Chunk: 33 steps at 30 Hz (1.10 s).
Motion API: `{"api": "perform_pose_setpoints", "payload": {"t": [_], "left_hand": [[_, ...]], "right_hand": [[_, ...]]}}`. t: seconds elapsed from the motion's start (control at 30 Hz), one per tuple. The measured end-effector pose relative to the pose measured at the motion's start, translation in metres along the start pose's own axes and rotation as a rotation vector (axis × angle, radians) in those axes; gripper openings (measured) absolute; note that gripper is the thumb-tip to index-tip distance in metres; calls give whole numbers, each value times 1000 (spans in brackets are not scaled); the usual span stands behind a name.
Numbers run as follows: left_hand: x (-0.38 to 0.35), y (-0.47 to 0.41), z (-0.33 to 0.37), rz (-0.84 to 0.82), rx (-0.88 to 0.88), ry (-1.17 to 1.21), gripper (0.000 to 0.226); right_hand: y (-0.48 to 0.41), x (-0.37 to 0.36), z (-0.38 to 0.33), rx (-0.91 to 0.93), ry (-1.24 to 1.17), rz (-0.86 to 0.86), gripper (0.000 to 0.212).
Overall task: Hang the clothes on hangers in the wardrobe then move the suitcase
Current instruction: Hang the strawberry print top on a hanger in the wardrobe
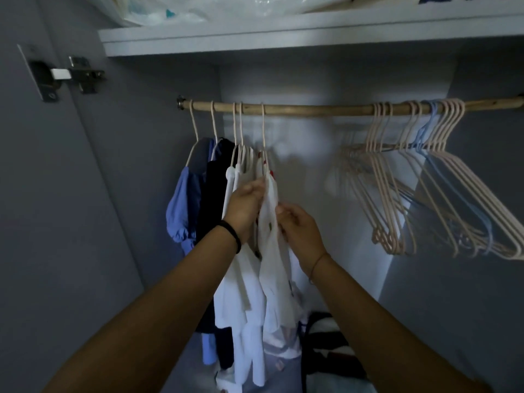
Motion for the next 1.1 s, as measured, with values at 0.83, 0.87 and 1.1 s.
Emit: {"api": "perform_pose_setpoints", "payload": {"t": [0.83,0.87,1.1], "left_hand": [[106,447,34,160,103,-659,36],[113,466,37,184,110,-684,35],[183,612,48,387,233,-763,39]], "right_hand": [[300,-98,66,13,287,-553,33],[318,-107,67,20,301,-588,34],[442,-183,86,69,371,-816,35]]}}
Point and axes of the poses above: each hand's wrist, its own y-axis away from the middle knuckle, its own x-axis out of the back of the hand, z = x × y, the point moved 6 cm from there along -y, towards the middle knuckle, and after that the axes turned 11 degrees about -x, right-handed, at the moved point
